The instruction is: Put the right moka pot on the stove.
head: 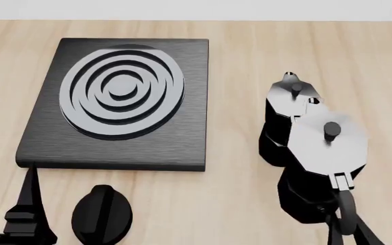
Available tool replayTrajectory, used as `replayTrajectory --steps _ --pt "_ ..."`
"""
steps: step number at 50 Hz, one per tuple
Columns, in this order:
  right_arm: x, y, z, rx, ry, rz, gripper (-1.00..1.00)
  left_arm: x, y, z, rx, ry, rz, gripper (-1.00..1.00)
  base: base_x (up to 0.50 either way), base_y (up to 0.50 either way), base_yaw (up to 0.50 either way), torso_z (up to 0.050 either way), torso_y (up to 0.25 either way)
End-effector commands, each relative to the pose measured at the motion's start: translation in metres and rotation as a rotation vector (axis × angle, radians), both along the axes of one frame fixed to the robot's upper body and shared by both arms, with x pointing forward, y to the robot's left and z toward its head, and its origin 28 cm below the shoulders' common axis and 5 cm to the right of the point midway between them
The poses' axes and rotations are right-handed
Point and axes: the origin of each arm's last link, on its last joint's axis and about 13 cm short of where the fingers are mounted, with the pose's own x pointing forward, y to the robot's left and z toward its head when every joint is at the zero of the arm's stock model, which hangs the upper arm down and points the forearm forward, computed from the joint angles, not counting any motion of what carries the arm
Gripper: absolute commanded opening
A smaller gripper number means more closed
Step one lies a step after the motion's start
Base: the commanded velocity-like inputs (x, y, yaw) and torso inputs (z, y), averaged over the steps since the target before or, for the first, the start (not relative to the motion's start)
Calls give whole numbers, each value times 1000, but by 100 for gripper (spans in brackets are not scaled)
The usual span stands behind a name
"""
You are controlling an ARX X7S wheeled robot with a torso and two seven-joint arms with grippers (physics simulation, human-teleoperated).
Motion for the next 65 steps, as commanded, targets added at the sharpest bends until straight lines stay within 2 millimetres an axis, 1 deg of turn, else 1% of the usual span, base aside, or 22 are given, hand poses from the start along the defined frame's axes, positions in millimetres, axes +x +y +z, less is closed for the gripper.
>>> replayTrajectory --steps 1,9,18,19,20,23,24,25,26,27,28,30,31,36,41,50,65 --pt "-3 14 10 -42 -51 78 -100 0 0 0 -1 0 0 100 0 0 0 15 0" --pt "0 22 9 -48 -48 127 -100 0 0 0 3 -1 4 100 0 0 0 0 1" --pt "9 31 5 -60 -37 177 -100 0 0 -1 0 -2 0 100 0 0 0 0 0" --pt "10 32 7 -62 -38 179 -100 0 0 -1 -1 -3 1 100 0 0 0 0 0" --pt "11 32 13 -63 -39 181 -100 0 0 0 -1 -3 1 100 0 0 0 0 0" --pt "12 37 5 -71 -41 202 -100 -1 0 -1 11 -13 4 100 0 0 0 0 3" --pt "13 37 6 -68 -41 202 -100 -1 0 0 10 -11 6 100 0 0 0 0 0" --pt "15 38 15 -65 -42 203 -100 0 0 0 5 -8 5 100 0 0 0 0 0" --pt "16 38 18 -66 -44 203 -100 0 0 0 3 -7 4 100 0 0 0 0 0" --pt "17 39 19 -67 -45 205 -100 0 0 -1 4 -7 4 100 0 0 0 0 0" --pt "17 39 10 -66 -44 208 -100 0 0 0 5 -8 5 100 0 0 0 0 0" --pt "20 40 6 -66 -43 215 -100 0 0 0 6 -9 6 100 0 0 0 0 0" --pt "22 41 16 -63 -43 214 -100 -1 0 0 4 -9 5 100 0 0 0 0 0" --pt "28 45 21 -71 -47 233 -100 0 0 0 9 -10 2 100 0 0 0 0 2" --pt "37 48 24 -75 -51 239 -100 -1 0 0 3 -9 2 100 0 0 0 0 0" --pt "42 54 27 -79 -54 265 -100 0 0 0 -4 -4 -3 100 0 0 0 0 1" --pt "61 60 33 -90 -46 291 -100 0 0 0 -6 0 -5 100 0 0 0 1 1"
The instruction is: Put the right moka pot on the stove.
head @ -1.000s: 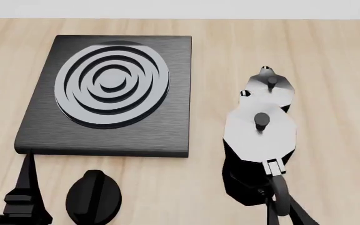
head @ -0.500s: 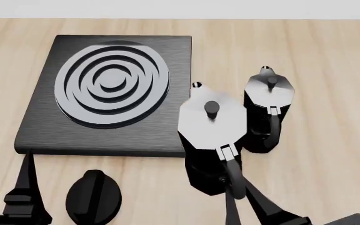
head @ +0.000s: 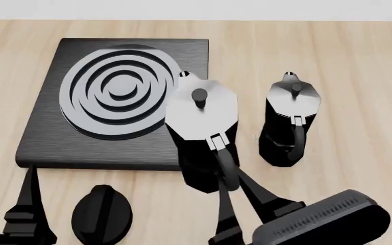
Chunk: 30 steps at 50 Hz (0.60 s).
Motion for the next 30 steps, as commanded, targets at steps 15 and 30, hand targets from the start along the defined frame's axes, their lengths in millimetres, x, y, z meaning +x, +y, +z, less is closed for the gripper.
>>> replayTrajectory --steps 15,30 --pt "36 12 18 -23 -23 31 -100 0 0 0 -2 -3 -4 100 0 0 0 0 1" --pt "57 20 24 -17 2 48 -100 1 0 -1 -6 1 -2 100 0 0 0 1 1"
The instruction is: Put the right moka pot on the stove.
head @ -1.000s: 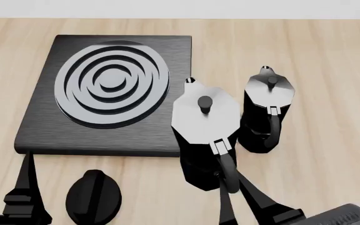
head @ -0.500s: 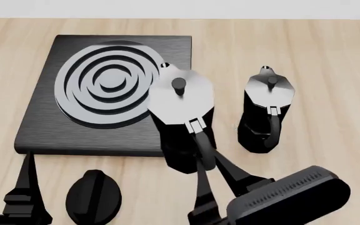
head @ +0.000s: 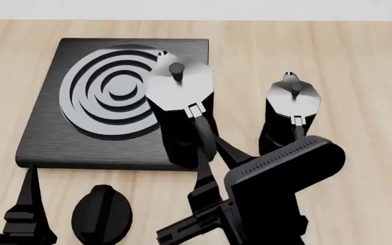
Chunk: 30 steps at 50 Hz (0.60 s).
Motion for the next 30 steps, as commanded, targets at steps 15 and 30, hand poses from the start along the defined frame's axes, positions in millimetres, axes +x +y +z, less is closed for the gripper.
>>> replayTrajectory --steps 15,30 --pt "39 15 20 -7 -4 13 -100 0 0 0 -4 -3 3 100 0 0 0 0 1" --pt "52 26 28 -6 -12 36 -100 0 0 0 -10 -3 -3 100 0 0 0 1 1"
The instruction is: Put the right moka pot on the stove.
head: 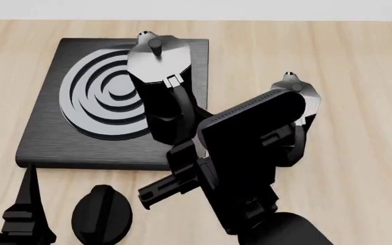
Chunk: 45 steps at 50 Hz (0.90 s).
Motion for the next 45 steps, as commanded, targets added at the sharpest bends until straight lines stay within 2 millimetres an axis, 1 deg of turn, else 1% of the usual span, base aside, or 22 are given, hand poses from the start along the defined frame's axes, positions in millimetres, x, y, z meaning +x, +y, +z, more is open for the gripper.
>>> replayTrajectory --steps 1,8,31,41,45 --pt "12 7 12 6 -41 4 -100 0 0 0 -1 -1 -3 100 0 0 0 0 0" --pt "17 12 14 18 -45 20 -100 0 0 1 -6 -1 -3 100 0 0 0 0 0" --pt "45 26 18 18 -39 44 -100 0 0 1 -5 2 -9 100 0 0 0 0 1" --pt "62 32 14 15 -21 38 -100 0 0 0 1 6 -11 100 0 0 0 0 1" --pt "66 37 13 6 -20 49 -100 0 0 0 0 5 -14 100 0 0 0 0 0"
